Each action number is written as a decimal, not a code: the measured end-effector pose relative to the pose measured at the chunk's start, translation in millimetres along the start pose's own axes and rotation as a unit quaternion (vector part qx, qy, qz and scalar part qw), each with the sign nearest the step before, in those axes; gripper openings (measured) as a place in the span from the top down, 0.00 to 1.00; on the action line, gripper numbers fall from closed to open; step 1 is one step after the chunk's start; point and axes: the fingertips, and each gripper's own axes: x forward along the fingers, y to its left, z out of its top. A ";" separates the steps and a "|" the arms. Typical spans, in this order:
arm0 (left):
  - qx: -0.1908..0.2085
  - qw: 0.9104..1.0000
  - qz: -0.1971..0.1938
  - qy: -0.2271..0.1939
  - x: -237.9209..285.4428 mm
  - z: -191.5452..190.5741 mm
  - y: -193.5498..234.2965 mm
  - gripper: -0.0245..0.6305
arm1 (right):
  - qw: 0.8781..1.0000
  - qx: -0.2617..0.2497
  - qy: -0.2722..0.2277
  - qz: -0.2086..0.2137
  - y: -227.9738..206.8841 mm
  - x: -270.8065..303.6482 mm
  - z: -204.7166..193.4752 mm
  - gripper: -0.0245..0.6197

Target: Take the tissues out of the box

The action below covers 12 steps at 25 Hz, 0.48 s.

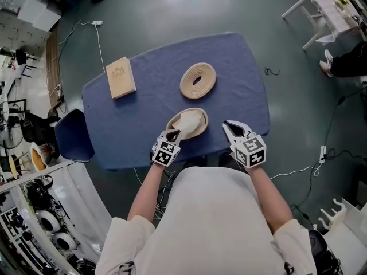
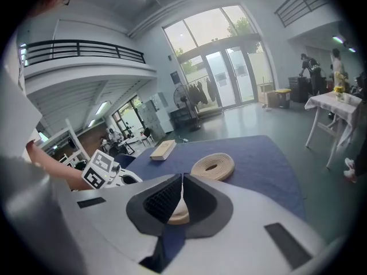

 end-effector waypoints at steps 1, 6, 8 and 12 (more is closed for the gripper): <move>-0.003 1.000 0.002 -0.010 -4.4 2.2 -0.2 0.95 | 1.000 -0.002 0.000 0.003 0.6 0.1 1.5 0.91; -0.018 0.999 0.019 -0.042 -26.4 10.5 -0.9 0.95 | 1.000 -0.012 -0.003 0.016 3.4 1.6 9.2 0.91; -0.026 0.998 0.029 -0.053 -34.7 15.2 -1.0 0.95 | 1.000 -0.016 -0.004 0.021 2.7 0.7 13.0 0.91; -0.052 0.995 0.033 -0.076 -52.4 21.2 -4.6 0.95 | 0.999 -0.020 -0.005 0.030 3.8 -1.7 17.8 0.91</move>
